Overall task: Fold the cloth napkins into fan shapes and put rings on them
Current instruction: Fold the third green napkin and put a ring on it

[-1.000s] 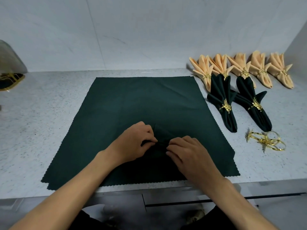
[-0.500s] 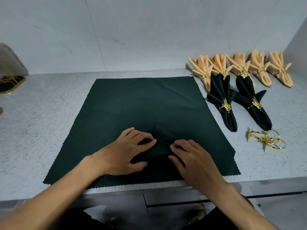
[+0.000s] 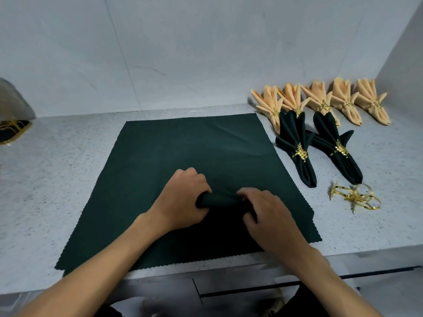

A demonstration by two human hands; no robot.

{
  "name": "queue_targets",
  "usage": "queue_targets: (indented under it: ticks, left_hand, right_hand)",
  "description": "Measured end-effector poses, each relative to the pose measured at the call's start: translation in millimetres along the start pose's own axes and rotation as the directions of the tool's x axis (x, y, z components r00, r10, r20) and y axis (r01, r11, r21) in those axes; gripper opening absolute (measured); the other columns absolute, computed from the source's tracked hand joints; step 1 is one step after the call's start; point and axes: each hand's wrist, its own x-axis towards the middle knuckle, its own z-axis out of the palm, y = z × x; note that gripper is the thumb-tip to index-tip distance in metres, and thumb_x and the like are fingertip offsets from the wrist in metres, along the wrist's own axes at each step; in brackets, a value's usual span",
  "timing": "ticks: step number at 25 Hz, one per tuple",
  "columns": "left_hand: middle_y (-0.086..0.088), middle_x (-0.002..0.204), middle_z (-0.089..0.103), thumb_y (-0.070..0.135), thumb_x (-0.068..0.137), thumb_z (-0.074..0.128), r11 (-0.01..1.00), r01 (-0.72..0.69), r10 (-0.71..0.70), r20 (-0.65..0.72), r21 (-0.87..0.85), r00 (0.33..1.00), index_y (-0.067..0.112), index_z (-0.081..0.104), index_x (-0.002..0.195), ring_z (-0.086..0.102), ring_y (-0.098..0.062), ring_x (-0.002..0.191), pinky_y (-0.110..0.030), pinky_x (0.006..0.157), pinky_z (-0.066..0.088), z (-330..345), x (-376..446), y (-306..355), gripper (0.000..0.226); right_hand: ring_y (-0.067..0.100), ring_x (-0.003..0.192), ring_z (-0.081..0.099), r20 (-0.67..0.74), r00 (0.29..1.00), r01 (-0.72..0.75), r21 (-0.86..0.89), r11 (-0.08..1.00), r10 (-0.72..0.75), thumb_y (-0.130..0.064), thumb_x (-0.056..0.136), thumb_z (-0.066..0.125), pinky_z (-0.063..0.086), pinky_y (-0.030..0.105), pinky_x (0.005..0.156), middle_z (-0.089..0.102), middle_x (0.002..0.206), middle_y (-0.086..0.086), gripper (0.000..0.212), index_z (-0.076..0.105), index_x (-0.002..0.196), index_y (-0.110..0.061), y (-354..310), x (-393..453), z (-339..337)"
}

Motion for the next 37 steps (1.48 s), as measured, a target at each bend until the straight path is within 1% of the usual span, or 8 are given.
queue_targets:
  ticks: [2, 5, 11, 15, 18, 22, 32, 37]
  left_hand:
    - [0.01, 0.064, 0.061, 0.038, 0.074, 0.062, 0.953, 0.223, -0.203, 0.113, -0.205, 0.973, 0.019, 0.066, 0.066, 0.055, -0.012, 0.064, -0.027, 0.061, 0.044, -36.2, 15.5, 17.3, 0.022]
    - [-0.003, 0.075, 0.075, 0.018, 0.075, 0.077, 0.468, 0.734, -0.399, 0.623, -0.493, 0.673, 0.01, 0.072, 0.084, 0.07, -0.016, 0.064, -0.026, 0.06, 0.056, -65.8, 40.5, 18.8, 0.013]
    - [-0.003, 0.072, 0.075, 0.018, 0.075, 0.077, 0.307, 0.872, -0.528, 0.694, -0.382, 0.49, 0.014, 0.066, 0.09, 0.072, -0.021, 0.071, -0.031, 0.06, 0.059, -34.6, 41.1, 4.5, 0.02]
    - [0.001, 0.091, 0.068, 0.041, 0.076, 0.074, 0.785, 0.608, -0.591, 0.435, 0.118, 0.679, 0.017, 0.061, 0.089, 0.063, -0.018, 0.08, -0.029, 0.065, 0.049, -28.1, 35.6, 0.0, 0.029]
    - [-0.001, 0.151, 0.041, 0.043, 0.094, 0.049, 0.956, 0.128, -0.177, 0.171, 0.263, 0.969, 0.018, 0.046, 0.14, 0.038, -0.021, 0.136, -0.038, 0.112, 0.031, 4.6, 20.8, 24.6, 0.052]
    - [0.009, 0.164, -0.004, 0.057, 0.093, -0.001, 0.979, 0.2, -0.201, 0.3, 0.035, 0.932, 0.03, 0.003, 0.157, -0.011, -0.01, 0.15, -0.037, 0.123, 0.0, 44.4, -6.2, 17.9, 0.07]
    - [0.009, 0.163, -0.013, 0.052, 0.091, -0.007, 0.984, 0.164, -0.176, 0.247, 0.07, 0.953, 0.031, -0.01, 0.155, -0.016, -0.012, 0.149, -0.036, 0.122, -0.009, 46.7, -18.3, 4.4, 0.068]
    - [-0.011, 0.164, -0.004, 0.053, 0.096, -0.009, 0.982, 0.113, -0.144, 0.218, 0.149, 0.965, 0.009, 0.002, 0.157, -0.008, -0.021, 0.151, -0.032, 0.119, -0.012, 45.8, -19.0, 5.2, 0.076]
  right_hand:
    - [0.007, 0.057, 0.049, 0.101, 0.986, -0.159, 0.356, 0.921, 0.131, -0.006, 0.085, 0.054, 0.04, 0.023, 0.056, 0.061, 0.078, -0.01, 0.032, 0.054, 0.108, -0.028, -2.3, 16.4, -35.0]
    - [0.006, 0.05, 0.045, 0.34, 0.913, -0.363, 0.433, 0.825, 0.224, -0.007, 0.089, 0.053, 0.038, 0.021, 0.048, 0.054, 0.064, -0.006, 0.02, 0.059, 0.101, -0.023, 9.8, 52.2, -65.0]
    - [0.018, 0.141, 0.034, 0.24, 0.965, -0.095, -0.069, 0.993, 0.109, -0.043, 0.102, 0.037, 0.026, 0.028, 0.115, 0.041, 0.152, 0.003, 0.054, 0.037, 0.148, -0.015, 9.3, 37.6, 3.1]
    - [0.018, 0.152, 0.005, 0.347, 0.938, 0.091, -0.284, 0.954, 0.014, -0.066, 0.078, -0.033, -0.006, 0.03, 0.118, 0.01, 0.165, 0.004, 0.105, 0.01, 0.157, -0.012, 8.1, 24.6, 33.7]
    - [0.023, 0.151, 0.014, 0.295, 0.955, 0.092, -0.339, 0.936, 0.013, -0.052, 0.093, -0.009, 0.003, 0.035, 0.12, 0.018, 0.163, 0.009, 0.081, 0.018, 0.156, -0.008, 8.4, 23.9, 41.2]
    - [0.012, 0.151, -0.01, 0.293, 0.953, 0.031, -0.342, 0.939, 0.075, -0.053, 0.083, -0.018, -0.011, 0.031, 0.12, -0.008, 0.165, -0.002, 0.084, -0.003, 0.158, -0.017, 24.7, 16.5, 31.0]
    - [0.008, 0.15, -0.012, 0.319, 0.947, 0.04, -0.209, 0.977, 0.029, -0.062, 0.086, -0.016, -0.011, 0.03, 0.12, -0.01, 0.165, -0.003, 0.085, -0.003, 0.158, -0.019, -17.1, 40.2, 53.6]
    - [0.024, 0.136, 0.047, 0.194, 0.981, 0.065, -0.413, 0.908, 0.019, -0.045, 0.102, 0.012, 0.034, 0.035, 0.114, 0.047, 0.149, 0.009, 0.067, 0.05, 0.142, -0.007, 26.8, 1.9, 16.2]
